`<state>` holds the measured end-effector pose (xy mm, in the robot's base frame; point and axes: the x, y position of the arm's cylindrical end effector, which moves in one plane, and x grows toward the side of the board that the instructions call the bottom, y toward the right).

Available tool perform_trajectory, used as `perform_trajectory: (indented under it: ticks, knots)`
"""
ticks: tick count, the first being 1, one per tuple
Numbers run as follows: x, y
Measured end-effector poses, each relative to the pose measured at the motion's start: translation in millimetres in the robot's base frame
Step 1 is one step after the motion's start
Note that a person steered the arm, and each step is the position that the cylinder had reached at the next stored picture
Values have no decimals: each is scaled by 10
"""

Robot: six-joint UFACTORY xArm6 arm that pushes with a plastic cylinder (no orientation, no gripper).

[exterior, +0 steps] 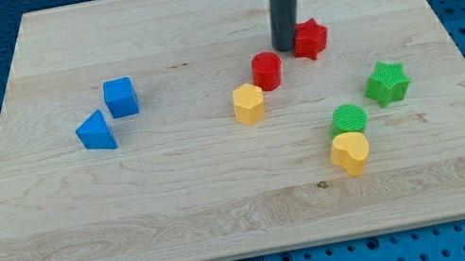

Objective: Move the red star diagonally to the green star

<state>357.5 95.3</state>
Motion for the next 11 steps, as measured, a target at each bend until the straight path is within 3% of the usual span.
perform_trajectory:
  ticks: [2, 5, 8, 9, 11]
  knots:
    - [-526, 37]
    - [-179, 51]
    - [35, 544]
    - [47, 342]
    - [-200, -1027]
